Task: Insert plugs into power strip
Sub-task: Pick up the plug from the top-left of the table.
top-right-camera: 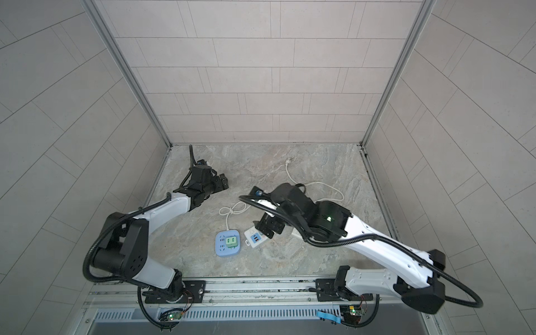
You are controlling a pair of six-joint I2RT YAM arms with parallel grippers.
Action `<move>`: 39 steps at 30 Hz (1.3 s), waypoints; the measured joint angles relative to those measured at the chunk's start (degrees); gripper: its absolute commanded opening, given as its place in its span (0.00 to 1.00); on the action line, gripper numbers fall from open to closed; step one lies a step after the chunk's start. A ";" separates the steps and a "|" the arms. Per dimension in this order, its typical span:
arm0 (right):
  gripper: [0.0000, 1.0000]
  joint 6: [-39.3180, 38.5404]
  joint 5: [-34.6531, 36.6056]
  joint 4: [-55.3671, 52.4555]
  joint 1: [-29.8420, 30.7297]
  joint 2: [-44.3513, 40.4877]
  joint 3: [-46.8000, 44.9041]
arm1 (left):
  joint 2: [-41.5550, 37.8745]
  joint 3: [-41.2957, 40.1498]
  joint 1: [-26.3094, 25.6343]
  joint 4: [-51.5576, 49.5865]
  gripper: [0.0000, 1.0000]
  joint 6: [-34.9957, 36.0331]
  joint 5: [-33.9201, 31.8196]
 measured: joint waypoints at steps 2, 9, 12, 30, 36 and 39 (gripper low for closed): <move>1.00 2.03 0.52 5.33 -2.62 -4.68 -6.08 | 3.96 3.45 0.00 -1.88 0.89 -1.01 -0.96; 1.00 5.62 1.97 13.92 -4.28 -7.69 -13.38 | 18.91 25.92 -0.17 -20.22 0.85 -9.94 -5.46; 1.00 6.36 1.92 16.09 -4.28 -7.02 -13.35 | 22.14 31.19 -0.39 -26.40 0.85 -14.84 -7.32; 1.00 19.87 6.84 17.77 -4.28 -2.95 -12.33 | 34.69 43.65 -0.50 -39.65 0.83 -25.11 -6.36; 1.00 33.97 18.95 12.55 -5.35 -2.56 -7.41 | 36.89 46.82 0.17 -41.53 0.79 -26.29 -6.86; 1.00 36.72 22.08 11.02 -5.44 -2.73 -5.88 | 37.24 47.39 0.35 -42.12 0.76 -26.69 -6.99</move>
